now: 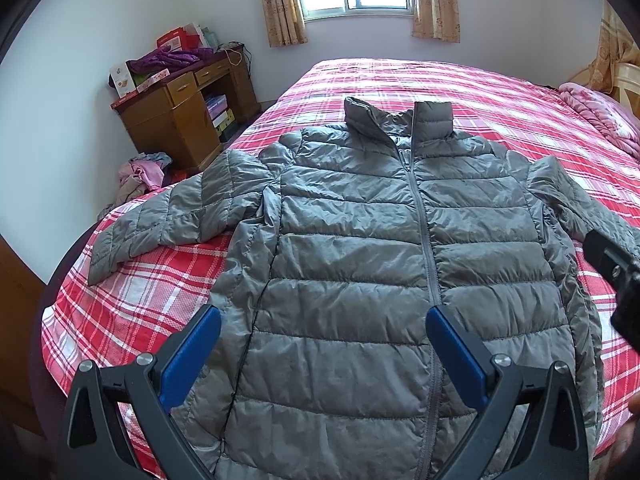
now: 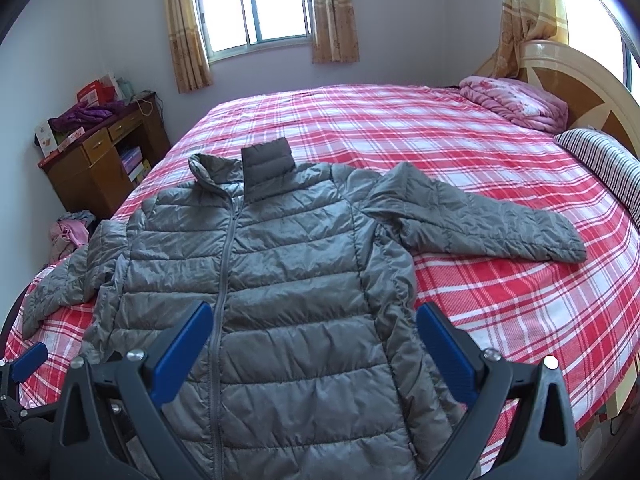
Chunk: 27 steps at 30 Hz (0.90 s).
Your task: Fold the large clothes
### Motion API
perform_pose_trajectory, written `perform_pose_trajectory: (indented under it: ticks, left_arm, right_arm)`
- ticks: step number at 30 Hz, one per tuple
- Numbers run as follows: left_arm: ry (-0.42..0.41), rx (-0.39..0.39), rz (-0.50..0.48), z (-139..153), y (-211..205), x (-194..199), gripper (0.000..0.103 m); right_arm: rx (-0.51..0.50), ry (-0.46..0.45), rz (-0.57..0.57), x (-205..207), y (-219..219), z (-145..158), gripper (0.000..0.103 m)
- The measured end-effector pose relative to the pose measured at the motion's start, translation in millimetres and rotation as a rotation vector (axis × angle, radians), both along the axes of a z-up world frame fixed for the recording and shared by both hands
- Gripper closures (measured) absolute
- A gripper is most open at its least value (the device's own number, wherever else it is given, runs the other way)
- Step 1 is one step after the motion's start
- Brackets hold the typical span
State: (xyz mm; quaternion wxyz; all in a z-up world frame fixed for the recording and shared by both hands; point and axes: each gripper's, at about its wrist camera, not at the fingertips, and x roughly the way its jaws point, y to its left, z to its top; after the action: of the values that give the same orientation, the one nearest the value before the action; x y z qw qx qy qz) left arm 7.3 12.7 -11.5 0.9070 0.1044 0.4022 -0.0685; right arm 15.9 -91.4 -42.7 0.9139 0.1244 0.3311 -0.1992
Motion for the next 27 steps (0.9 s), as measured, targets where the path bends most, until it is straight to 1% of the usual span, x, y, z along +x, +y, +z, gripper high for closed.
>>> perform_pose_trajectory:
  ticks: [4,8,12,17,22,24,26,27]
  left_arm:
    - [0.013,-0.013,0.001,-2.3,0.5,2.6,0.001]
    - [0.028,-0.016,0.0,-6.5,-0.8,7.8,0.001]
    - [0.029,-0.012,-0.002,-8.3,-4.5,14.1,0.001]
    - [0.033,-0.012,-0.004,-9.5,-10.4,23.1,0.001]
    - [0.013,-0.008,-0.013,-4.5,-19.3,32.9,0.001]
    - [0.006,-0.016,-0.011,-1.1,-22.6,38.3,0.001]
    - [0.006,-0.039,-0.013,2.3,-26.3,45.4,0.001]
    - [0.009,-0.048,-0.016,3.8,-29.1,49.8,0.001]
  right_arm:
    - [0.012,-0.003,-0.004,0.7,-6.5,0.3,0.0]
    - [0.033,0.012,-0.002,2.1,-9.7,-7.1,0.0]
    - [0.026,0.01,-0.007,1.8,-12.5,-8.0,0.0]
    - [0.018,-0.01,-0.029,1.0,-26.7,-2.5,0.0]
    - [0.022,-0.048,-0.048,0.3,-45.1,8.2,0.0]
    - [0.041,-0.071,-0.056,-0.5,-55.8,13.8,0.003]
    - [0.053,-0.08,-0.059,1.5,-64.5,19.1,0.012]
    - [0.058,-0.083,-0.06,3.2,-69.1,21.3,0.014]
